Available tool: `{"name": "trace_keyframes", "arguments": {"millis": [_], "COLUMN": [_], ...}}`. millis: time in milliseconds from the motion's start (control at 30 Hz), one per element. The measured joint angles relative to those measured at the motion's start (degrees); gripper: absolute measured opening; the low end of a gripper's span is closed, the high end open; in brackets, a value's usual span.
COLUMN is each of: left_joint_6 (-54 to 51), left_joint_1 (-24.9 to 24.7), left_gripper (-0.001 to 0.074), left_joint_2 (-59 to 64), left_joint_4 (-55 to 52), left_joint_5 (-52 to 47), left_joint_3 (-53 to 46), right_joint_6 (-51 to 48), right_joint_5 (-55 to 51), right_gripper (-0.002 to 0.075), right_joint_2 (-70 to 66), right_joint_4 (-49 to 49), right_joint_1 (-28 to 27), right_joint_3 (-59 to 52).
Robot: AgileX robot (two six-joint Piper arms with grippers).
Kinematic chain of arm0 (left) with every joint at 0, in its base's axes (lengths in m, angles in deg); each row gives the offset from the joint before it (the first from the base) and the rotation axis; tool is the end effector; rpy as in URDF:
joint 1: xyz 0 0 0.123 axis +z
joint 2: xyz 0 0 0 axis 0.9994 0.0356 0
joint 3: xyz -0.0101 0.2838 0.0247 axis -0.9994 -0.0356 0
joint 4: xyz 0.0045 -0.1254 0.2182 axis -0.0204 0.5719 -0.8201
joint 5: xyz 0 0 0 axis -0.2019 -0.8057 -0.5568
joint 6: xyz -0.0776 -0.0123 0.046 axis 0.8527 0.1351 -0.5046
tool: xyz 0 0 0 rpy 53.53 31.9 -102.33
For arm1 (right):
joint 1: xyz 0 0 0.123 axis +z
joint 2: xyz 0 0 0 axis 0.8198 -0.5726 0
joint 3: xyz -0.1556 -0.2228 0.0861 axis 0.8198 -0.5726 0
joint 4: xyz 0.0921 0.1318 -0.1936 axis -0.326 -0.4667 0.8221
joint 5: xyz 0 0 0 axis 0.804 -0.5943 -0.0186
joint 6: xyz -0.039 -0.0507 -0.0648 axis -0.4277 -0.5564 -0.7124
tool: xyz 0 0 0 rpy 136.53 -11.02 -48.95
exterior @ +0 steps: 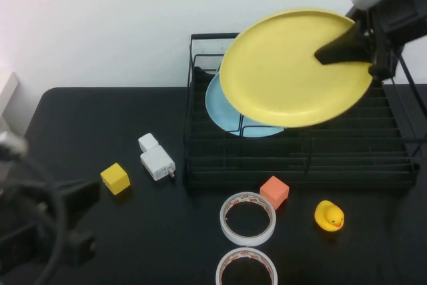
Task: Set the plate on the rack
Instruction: Place the plate on the rack
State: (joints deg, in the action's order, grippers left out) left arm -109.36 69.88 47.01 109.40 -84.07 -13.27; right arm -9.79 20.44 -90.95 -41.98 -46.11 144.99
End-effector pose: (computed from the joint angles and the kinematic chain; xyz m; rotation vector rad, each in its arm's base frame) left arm 0.1438 -0.0666 0.3101 0.2955 1.9991 -0.5080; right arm 0.3744 0.1136 0.3525 -1.4344 1.7667 0.3629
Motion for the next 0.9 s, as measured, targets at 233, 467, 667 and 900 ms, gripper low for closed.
{"name": "trace_keyframes", "arguments": {"millis": [233,467,667,900], "left_joint_6": [1.08,1.08,1.08,1.08], "left_joint_1": [2.42,2.42,2.42,2.42], "left_gripper": [0.0000,0.0000,0.0000,0.0000], "left_joint_2": [-9.78,-14.95,-15.76,-15.89], "left_joint_4": [-0.20,-2.16,-2.56,-3.28], "left_joint_5": [-8.30,-19.79,-22.15,-22.53], "left_joint_3": [-5.82,-7.33,-7.46,-7.58], "right_joint_6": [-0.70,-4.02,-6.30,-7.92], "right_joint_5": [2.76,5.13,5.13,5.03], "right_gripper": [0.0143,0.0143,0.0143,0.0143], "right_joint_2": [-6.94,-14.31,-20.34,-25.34], "right_joint_4": [0.90,0.19,-0.27,-1.69], "right_joint_1": [0.00,0.00,0.00,0.00], "right_joint_3": [10.41,18.28,20.41,20.50]}}
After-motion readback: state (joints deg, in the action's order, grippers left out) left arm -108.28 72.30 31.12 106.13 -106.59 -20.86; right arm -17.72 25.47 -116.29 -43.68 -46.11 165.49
